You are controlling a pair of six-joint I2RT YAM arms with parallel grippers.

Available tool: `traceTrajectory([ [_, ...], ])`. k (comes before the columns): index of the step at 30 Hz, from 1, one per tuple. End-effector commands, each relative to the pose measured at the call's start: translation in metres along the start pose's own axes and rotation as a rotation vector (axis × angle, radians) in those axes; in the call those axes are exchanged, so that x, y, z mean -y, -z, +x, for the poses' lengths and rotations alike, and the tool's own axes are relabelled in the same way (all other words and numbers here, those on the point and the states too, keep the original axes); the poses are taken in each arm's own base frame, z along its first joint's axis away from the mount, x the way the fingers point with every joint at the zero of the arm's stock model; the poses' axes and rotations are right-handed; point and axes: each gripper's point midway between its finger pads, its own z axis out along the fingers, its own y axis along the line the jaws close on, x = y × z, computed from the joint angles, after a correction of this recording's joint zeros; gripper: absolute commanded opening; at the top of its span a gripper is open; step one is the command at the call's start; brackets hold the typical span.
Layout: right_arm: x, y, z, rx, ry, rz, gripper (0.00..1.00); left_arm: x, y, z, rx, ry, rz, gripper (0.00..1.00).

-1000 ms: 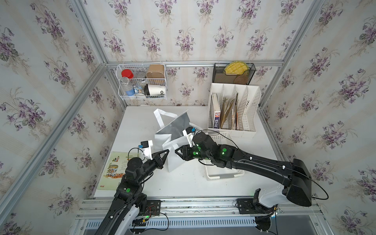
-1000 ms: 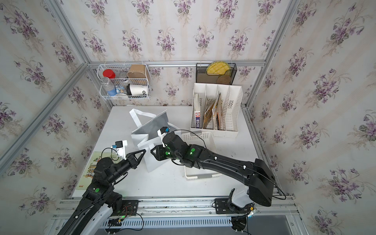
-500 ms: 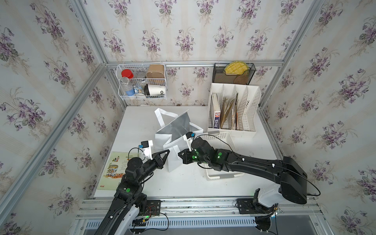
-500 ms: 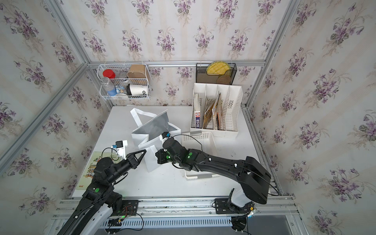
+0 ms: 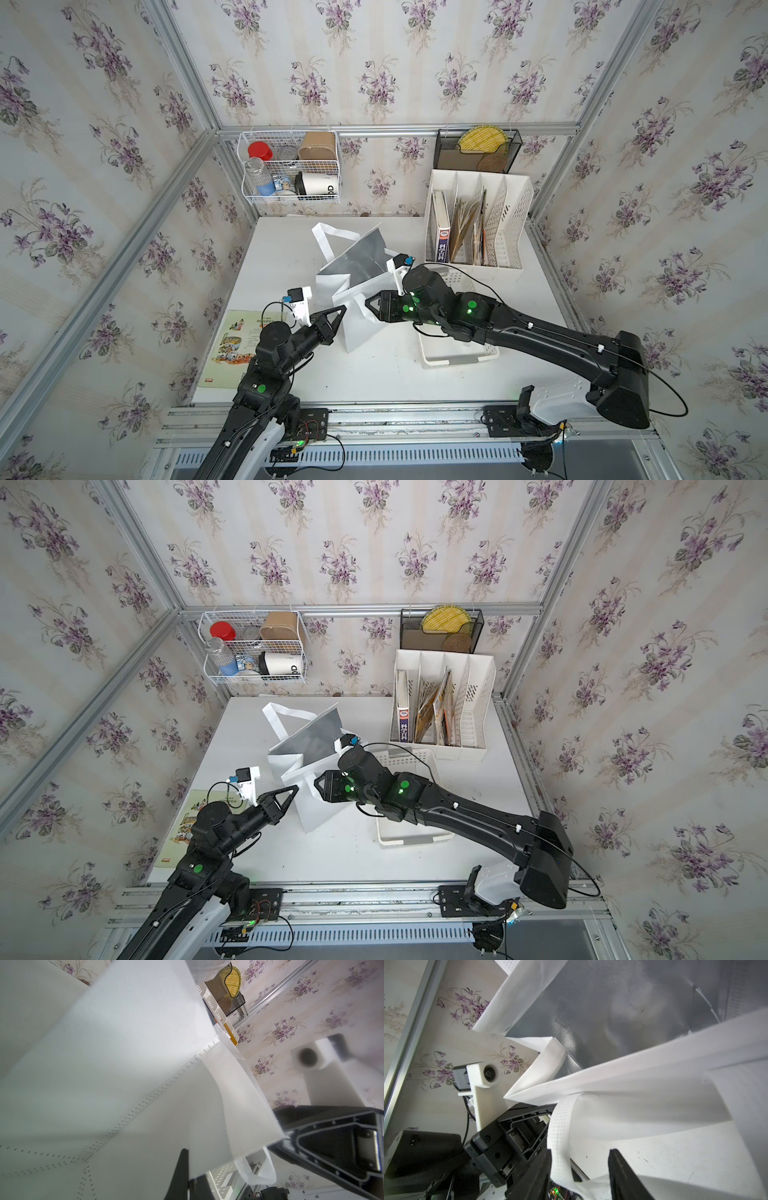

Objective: Place the ice pack in the delivery bag
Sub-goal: Adjust the delivery bag at the center of the board, then seal the adhesive seal in the delivery bag.

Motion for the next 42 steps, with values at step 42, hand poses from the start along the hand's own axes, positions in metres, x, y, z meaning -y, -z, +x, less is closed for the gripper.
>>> traceTrajectory([
  [42,-0.049,-0.081,-0.111,0.069,-0.569,-0.012,0.42,0.003,0.001,-0.004,0.023,-0.026,0.013,0.0],
])
